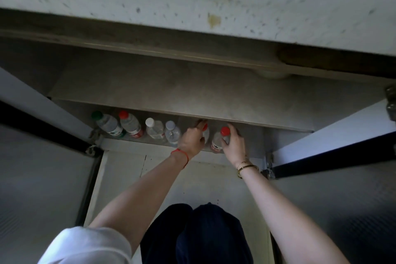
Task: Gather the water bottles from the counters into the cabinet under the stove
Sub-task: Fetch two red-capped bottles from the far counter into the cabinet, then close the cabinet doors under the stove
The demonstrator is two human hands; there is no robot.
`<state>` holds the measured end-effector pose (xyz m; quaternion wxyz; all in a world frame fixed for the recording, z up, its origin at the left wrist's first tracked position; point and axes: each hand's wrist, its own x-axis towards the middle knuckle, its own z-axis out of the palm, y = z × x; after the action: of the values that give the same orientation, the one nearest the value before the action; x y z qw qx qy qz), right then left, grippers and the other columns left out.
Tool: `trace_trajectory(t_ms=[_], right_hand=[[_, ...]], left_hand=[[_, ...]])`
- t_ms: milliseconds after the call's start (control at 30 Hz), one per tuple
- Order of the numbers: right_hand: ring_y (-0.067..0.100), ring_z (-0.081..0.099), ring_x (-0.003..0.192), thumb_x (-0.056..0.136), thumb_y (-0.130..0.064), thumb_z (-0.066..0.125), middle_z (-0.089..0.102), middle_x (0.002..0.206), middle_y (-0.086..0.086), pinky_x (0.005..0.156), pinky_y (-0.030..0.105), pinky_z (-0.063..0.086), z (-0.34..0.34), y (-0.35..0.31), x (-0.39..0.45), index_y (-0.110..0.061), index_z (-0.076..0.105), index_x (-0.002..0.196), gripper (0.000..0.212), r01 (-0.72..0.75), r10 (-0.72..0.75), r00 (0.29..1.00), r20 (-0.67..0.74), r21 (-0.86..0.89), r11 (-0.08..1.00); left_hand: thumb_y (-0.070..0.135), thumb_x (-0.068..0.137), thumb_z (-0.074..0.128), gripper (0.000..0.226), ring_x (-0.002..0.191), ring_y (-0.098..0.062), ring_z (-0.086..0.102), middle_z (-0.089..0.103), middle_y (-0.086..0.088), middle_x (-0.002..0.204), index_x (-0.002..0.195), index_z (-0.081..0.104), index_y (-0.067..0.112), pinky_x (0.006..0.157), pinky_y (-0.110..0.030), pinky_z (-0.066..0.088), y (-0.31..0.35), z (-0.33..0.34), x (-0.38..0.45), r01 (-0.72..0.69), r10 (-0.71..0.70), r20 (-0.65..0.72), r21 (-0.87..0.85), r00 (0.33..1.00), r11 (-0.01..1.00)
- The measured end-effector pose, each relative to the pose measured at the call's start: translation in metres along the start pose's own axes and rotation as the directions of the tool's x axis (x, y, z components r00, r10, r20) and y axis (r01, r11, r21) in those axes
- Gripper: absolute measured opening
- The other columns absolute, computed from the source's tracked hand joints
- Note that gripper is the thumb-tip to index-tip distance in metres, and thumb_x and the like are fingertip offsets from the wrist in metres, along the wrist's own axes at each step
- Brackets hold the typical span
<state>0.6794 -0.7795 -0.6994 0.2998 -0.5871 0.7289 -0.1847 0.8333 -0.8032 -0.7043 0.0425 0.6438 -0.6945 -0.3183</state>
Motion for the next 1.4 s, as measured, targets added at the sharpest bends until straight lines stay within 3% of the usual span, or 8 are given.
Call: trace_trajectory(t_ms=[167,367,533,667,933,1167,1400], right_hand=[[0.035,0.057,0.113,0.084,-0.013,0.069,0.061,0.123,0.017,0.092,0.039,0.048,-0.027,-0.025,-0.036,-0.009,0.050,0.131,0.051,0.007,-0.004,0.997,0.082,-0.047,0.999],[0.032,0.054,0.116,0.087,-0.019,0.066,0.059,0.128,0.014,0.093,0.040,0.048,-0.095,-0.079,-0.101,-0.007,0.052,0.130,0.046,0.117,-0.092,0.982,0.162,-0.153,0.981],[0.028,0.049,0.123,0.089,-0.024,0.064,0.054,0.134,0.010,0.100,0.038,0.045,-0.174,-0.135,-0.165,-0.013,0.048,0.135,0.050,0.185,-0.159,0.973,0.168,-0.155,0.970],[0.026,0.045,0.127,0.089,-0.025,0.064,0.053,0.137,0.007,0.103,0.033,0.038,-0.234,-0.181,-0.220,-0.013,0.047,0.136,0.051,0.240,-0.224,0.967,0.121,-0.140,0.960],[0.022,0.039,0.132,0.091,-0.026,0.063,0.051,0.139,0.004,0.110,0.030,0.030,-0.320,-0.260,-0.325,-0.013,0.046,0.138,0.052,0.325,-0.318,0.945,0.070,-0.134,0.936],[0.018,0.037,0.134,0.090,-0.027,0.064,0.050,0.140,0.002,0.107,0.021,0.023,-0.360,-0.293,-0.399,-0.015,0.045,0.139,0.054,0.358,-0.360,0.933,-0.012,-0.078,0.931],[0.018,0.039,0.133,0.090,-0.027,0.063,0.051,0.138,0.002,0.109,0.024,0.028,-0.381,-0.296,-0.438,-0.015,0.045,0.139,0.054,0.436,-0.440,0.896,-0.055,-0.065,0.897]], left_hand=[[0.003,0.085,0.054,0.057,0.114,-0.037,0.060,0.055,-0.013,0.135,0.140,0.045,0.014,0.089,-0.039,0.051,0.011,-0.036,-0.054,-0.043,0.040,-0.044,-0.056,0.998,0.998],[0.014,0.086,0.058,0.039,0.106,-0.032,0.061,0.060,-0.009,0.125,0.125,0.057,0.013,0.080,-0.039,0.056,0.025,-0.107,-0.158,-0.012,0.005,-0.165,-0.041,0.986,0.999],[0.012,0.081,0.062,0.041,0.105,-0.032,0.060,0.065,-0.009,0.119,0.122,0.061,0.013,0.086,-0.040,0.053,0.052,-0.188,-0.252,-0.043,0.041,-0.298,0.001,0.954,0.999],[0.009,0.080,0.066,0.044,0.108,-0.029,0.061,0.066,-0.006,0.120,0.123,0.062,0.015,0.092,-0.040,0.052,0.083,-0.251,-0.328,-0.047,0.043,-0.403,0.000,0.914,0.999],[0.012,0.083,0.066,0.044,0.118,-0.026,0.057,0.064,-0.002,0.127,0.126,0.059,0.015,0.100,-0.042,0.047,0.127,-0.340,-0.460,-0.010,0.020,-0.470,0.023,0.882,1.000],[0.015,0.085,0.065,0.044,0.121,-0.023,0.056,0.062,-0.001,0.128,0.128,0.057,0.017,0.102,-0.043,0.047,0.144,-0.373,-0.546,-0.017,0.034,-0.534,0.037,0.845,0.999],[0.015,0.084,0.066,0.043,0.120,-0.024,0.056,0.063,-0.001,0.128,0.127,0.060,0.018,0.101,-0.049,0.047,0.151,-0.377,-0.600,-0.001,0.015,-0.589,0.024,0.808,1.000]])
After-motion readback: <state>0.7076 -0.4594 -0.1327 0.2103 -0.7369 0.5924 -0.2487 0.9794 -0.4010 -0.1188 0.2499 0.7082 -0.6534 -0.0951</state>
